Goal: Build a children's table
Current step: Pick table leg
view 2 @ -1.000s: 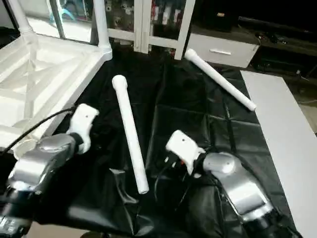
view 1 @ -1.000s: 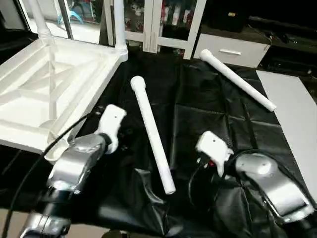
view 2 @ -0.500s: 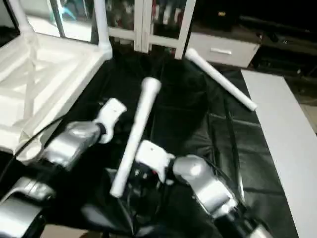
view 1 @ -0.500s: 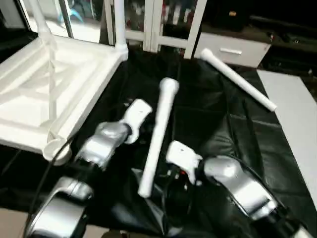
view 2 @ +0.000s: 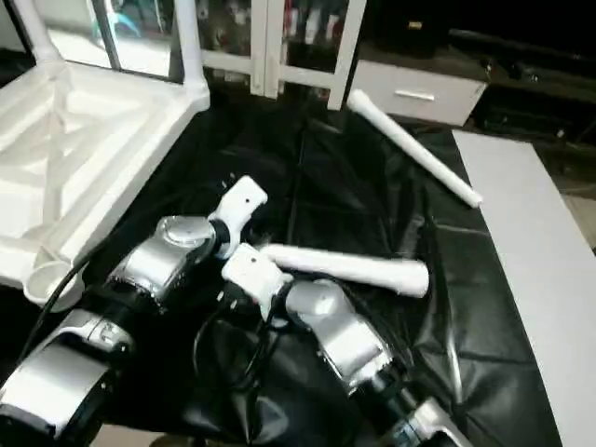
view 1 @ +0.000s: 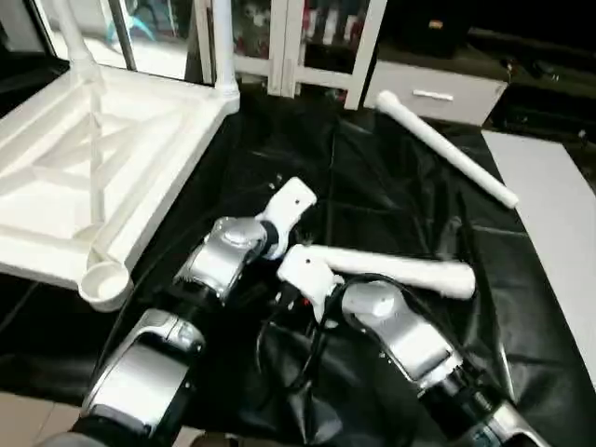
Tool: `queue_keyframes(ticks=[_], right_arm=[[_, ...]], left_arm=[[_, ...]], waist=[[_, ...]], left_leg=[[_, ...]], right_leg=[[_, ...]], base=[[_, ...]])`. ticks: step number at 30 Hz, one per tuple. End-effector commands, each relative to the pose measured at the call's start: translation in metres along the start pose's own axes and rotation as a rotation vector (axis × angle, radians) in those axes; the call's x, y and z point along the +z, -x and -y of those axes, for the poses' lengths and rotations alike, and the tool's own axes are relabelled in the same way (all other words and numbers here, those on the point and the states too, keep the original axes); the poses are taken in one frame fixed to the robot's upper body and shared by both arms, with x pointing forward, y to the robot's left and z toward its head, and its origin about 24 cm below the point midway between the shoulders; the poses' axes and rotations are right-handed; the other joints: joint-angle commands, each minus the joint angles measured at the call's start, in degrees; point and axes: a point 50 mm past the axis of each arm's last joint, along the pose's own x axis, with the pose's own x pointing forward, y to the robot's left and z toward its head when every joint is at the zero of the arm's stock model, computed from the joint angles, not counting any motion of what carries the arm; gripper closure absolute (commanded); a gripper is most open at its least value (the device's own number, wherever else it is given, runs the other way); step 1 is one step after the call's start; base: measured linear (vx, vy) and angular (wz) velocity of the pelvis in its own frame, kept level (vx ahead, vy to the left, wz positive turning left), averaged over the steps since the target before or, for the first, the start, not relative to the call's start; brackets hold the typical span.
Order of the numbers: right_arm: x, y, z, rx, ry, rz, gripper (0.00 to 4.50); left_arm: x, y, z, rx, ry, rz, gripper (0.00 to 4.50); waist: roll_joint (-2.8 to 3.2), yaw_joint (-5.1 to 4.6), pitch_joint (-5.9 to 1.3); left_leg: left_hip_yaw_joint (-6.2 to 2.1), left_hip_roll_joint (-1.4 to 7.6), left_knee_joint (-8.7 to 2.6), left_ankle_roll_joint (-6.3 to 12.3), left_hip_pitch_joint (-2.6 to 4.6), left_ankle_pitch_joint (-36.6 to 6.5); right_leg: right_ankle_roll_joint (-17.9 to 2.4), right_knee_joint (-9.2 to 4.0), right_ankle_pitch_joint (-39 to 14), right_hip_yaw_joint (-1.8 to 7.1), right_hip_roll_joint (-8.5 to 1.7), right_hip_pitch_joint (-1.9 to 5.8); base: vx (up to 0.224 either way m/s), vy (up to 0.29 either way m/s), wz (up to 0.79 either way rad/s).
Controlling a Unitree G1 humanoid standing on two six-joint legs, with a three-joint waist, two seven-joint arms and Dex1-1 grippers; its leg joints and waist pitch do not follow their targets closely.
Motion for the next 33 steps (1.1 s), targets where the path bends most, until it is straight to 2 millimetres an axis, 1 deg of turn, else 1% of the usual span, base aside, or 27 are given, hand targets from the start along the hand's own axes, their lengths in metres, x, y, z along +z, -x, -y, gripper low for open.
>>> queue_keyframes(ticks=[1,4,5,8,9,10,12,13,15,16,17,18,19,20,21,22,23,24,25,26,27,28,29,30,31,32,33], right_arm=[[0.016,0.005,0.006,-0.015,0.02,0.085,0.81],[0.02,0.009,0.006,-0.01,0.004,0.117,0.81],[0.022,0.01,0.006,-0.008,0.007,0.129,0.81],[0.04,0.021,0.004,0.032,-0.015,0.24,0.81],[0.047,0.029,0.003,0.066,-0.018,0.28,0.81],[0.054,0.043,0.002,0.119,-0.01,0.317,0.81],[0.056,0.051,0.0,0.148,-0.002,0.332,0.81],[0.059,0.069,-0.001,0.221,0.002,0.345,0.81],[0.058,0.084,-0.001,0.275,0.01,0.335,0.81],[0.058,0.084,-0.001,0.275,0.01,0.335,0.81],[0.052,0.098,0.006,0.302,0.039,0.294,0.81],[0.045,0.111,0.019,0.291,0.068,0.224,0.81],[0.044,0.112,0.021,0.286,0.071,0.216,0.81],[0.032,0.123,0.052,0.17,0.123,0.099,0.81],[0.027,0.126,0.069,0.092,0.144,0.047,0.81],[0.023,0.129,0.082,0.034,0.158,0.008,0.81],[0.023,0.131,0.102,-0.078,0.151,0.0,0.62],[0.026,0.132,0.122,-0.188,0.135,0.018,0.51],[0.027,0.133,0.128,-0.22,0.133,0.024,0.45],[0.032,0.135,0.145,-0.305,0.126,0.04,0.39],[0.033,0.135,0.149,-0.322,0.124,0.044,0.26],[0.036,0.136,0.154,-0.333,0.115,0.054,0.11],[0.037,0.135,0.157,-0.329,0.112,0.056,0.03],[0.036,0.133,0.159,-0.282,0.097,0.048,0.03],[0.033,0.13,0.161,-0.231,0.083,0.036,0.03],[0.031,0.129,0.161,-0.208,0.078,0.031,0.03],[0.025,0.126,0.161,-0.142,0.055,0.011,0.03]], left_arm=[[-0.006,-0.002,0.002,-0.014,-0.024,-0.023,2.87],[-0.012,0.002,-0.004,0.006,-0.033,-0.032,2.87],[-0.014,0.004,-0.005,0.011,-0.034,-0.032,2.87],[-0.014,0.009,-0.013,0.055,-0.03,0.0,2.87],[-0.011,0.011,-0.016,0.071,-0.037,0.024,2.87],[-0.007,0.014,-0.02,0.086,-0.033,0.056,2.87],[-0.005,0.016,-0.023,0.091,-0.026,0.072,2.87],[0.001,0.021,-0.027,0.091,-0.016,0.125,2.87],[0.007,0.026,-0.029,0.075,0.004,0.175,2.87],[0.007,0.026,-0.029,0.075,0.004,0.175,2.87],[0.012,0.034,-0.03,0.051,0.018,0.227,2.87],[0.016,0.042,-0.031,0.038,0.028,0.269,2.87],[0.016,0.043,-0.031,0.038,0.029,0.273,2.87],[0.018,0.055,-0.035,0.045,0.038,0.312,2.87],[0.018,0.06,-0.038,0.062,0.048,0.319,2.87],[0.018,0.063,-0.041,0.076,0.057,0.323,2.87],[0.015,0.067,-0.043,0.088,0.055,0.317,2.87],[0.011,0.07,-0.044,0.094,0.051,0.307,2.87],[0.01,0.072,-0.045,0.096,0.051,0.304,2.87],[0.005,0.075,-0.045,0.098,0.049,0.291,2.87],[0.004,0.076,-0.045,0.098,0.048,0.287,2.87],[0.001,0.078,-0.043,0.093,0.045,0.278,2.87],[0.0,0.079,-0.042,0.089,0.046,0.272,2.87],[-0.003,0.082,-0.038,0.068,0.046,0.264,2.87],[-0.003,0.084,-0.034,0.049,0.057,0.26,2.87],[-0.004,0.086,-0.032,0.041,0.062,0.258,2.87],[-0.004,0.089,-0.026,-0.001,0.081,0.259,2.87]], waist=[[0.43,0.34,-3.94],[0.42,0.32,-3.98],[0.18,0.32,-4.12],[0.09,0.56,-4.12],[-0.25,0.5,-4.2],[0.05,0.64,-4.08],[0.01,0.83,-4.12],[-0.33,1.0,-4.03],[-0.13,1.67,-4.04],[-0.13,1.99,-4.13],[-0.1,1.91,-4.03],[-0.16,2.14,-4.11],[-0.23,2.22,-3.87],[0.19,2.01,-3.74],[0.02,1.74,-3.73],[-0.25,1.4,-3.64],[-0.21,1.43,-3.62],[-0.35,1.09,-3.41],[-0.43,0.98,-3.64],[-0.69,1.01,-3.92],[-0.62,0.83,-3.97],[-0.7,1.15,-4.26],[-0.73,1.25,-4.39],[-1.1,1.23,-4.54],[-1.33,1.2,-4.67],[-1.37,1.41,-4.58],[-1.61,1.34,-4.66]], left_leg=[[-2.22,5.7,-4.69,3.48,1.09,-5.15],[-2.2,5.73,-4.7,3.6,1.11,-4.8],[-2.14,5.74,-4.65,3.7,1.15,-4.64],[-2.21,5.85,-4.62,4.67,1.01,-3.54],[-2.23,5.84,-4.58,5.24,1.05,-2.99],[-2.19,5.87,-4.62,5.38,1.23,-3.42],[-2.11,5.99,-4.52,5.29,1.37,-3.71],[-2.16,5.98,-4.63,5.4,1.34,-3.53],[-2.1,6.08,-4.46,5.95,1.44,-2.51],[-2.02,6.08,-4.37,5.92,1.52,-2.34],[-1.93,5.93,-4.42,5.76,1.35,-2.76],[-1.99,6.02,-4.42,5.05,1.31,-3.86],[-1.81,6.04,-4.47,4.3,1.36,-4.9],[-1.77,5.99,-4.53,3.09,1.4,-7.03],[-1.75,5.89,-4.63,2.16,1.23,-7.92],[-1.59,5.35,-4.48,1.17,1.23,-9.03],[-1.5,5.24,-4.26,0.73,1.37,-8.83],[-1.45,4.99,-4.42,0.76,1.06,-8.9],[-1.46,4.98,-4.3,0.57,1.14,-8.63],[-1.48,5.1,-4.2,0.76,1.16,-7.35],[-1.52,5.03,-4.18,0.93,1.0,-6.87],[-1.23,5.09,-3.88,1.57,1.26,-5.56],[-1.02,4.95,-3.75,3.01,0.86,-2.57],[-1.02,5.2,-3.71,3.7,0.94,-1.38],[-0.85,5.12,-3.43,5.41,0.75,0.23],[-0.71,5.0,-3.3,6.97,0.55,1.89],[-0.64,5.21,-3.1,7.43,0.58,1.78]], right_leg=[[-16.15,-3.06,0.61,3.94,-7.08,2.94],[-15.96,-2.97,1.33,3.96,-7.05,2.92],[-15.98,-2.93,1.52,3.94,-7.06,2.97],[-15.3,-2.66,2.66,3.93,-7.13,3.03],[-15.02,-2.55,3.23,3.9,-7.08,3.08],[-15.05,-2.8,2.42,3.83,-7.04,2.95],[-14.9,-2.69,2.46,3.92,-7.09,2.81],[-14.52,-2.69,2.29,3.88,-6.87,2.97],[-14.68,-2.49,3.57,3.92,-7.06,2.9],[-15.08,-2.42,3.89,3.88,-7.04,2.73],[-15.22,-2.51,3.23,3.91,-6.99,2.62],[-15.68,-2.57,1.89,3.84,-7.26,3.04],[-15.98,-2.8,0.18,3.81,-7.1,2.79],[-16.16,-3.0,-2.83,3.8,-7.16,2.58],[-16.19,-3.12,-4.92,3.68,-7.17,2.62],[-15.45,-3.71,-8.99,3.7,-6.96,2.52],[-15.17,-3.92,-10.85,3.83,-7.16,2.25],[-14.62,-4.21,-12.29,3.82,-6.82,2.36],[-13.96,-4.2,-13.36,3.8,-6.75,2.3],[-13.92,-3.8,-11.93,3.72,-6.72,2.36],[-14.22,-3.67,-11.39,3.64,-6.69,2.41],[-14.34,-3.41,-9.27,3.7,-6.58,2.37],[-14.63,-2.88,-4.37,3.76,-6.15,2.64],[-15.31,-2.44,-1.93,3.66,-6.15,2.59],[-16.64,-1.96,1.62,3.56,-6.0,2.62],[-17.46,-1.83,3.88,3.56,-5.91,2.65],[-18.21,-1.52,4.52,3.55,-6.22,2.56]], base=[[0.0,0.0,0.0],[0.0,0.0,0.0],[0.0,0.0,0.0],[0.0,0.0,0.0],[0.0,0.0,0.0],[0.0,0.0,0.0],[0.0,0.0,0.0],[0.0,0.0,0.0],[0.0,0.0,0.0],[0.0,0.0,0.0],[0.0,0.0,0.0],[0.0,0.0,0.0],[0.0,0.0,0.0],[0.0,0.0,0.0],[0.0,0.0,0.0],[0.0,0.0,0.0],[0.0,0.0,0.0],[0.0,0.0,0.0],[0.0,0.0,0.0],[0.0,0.0,0.0],[0.0,0.0,0.0],[0.0,0.0,0.0],[0.0,0.0,0.0],[0.0,0.0,0.0],[0.0,0.0,0.0],[0.0,0.0,0.0],[0.0,0.0,0.0]])
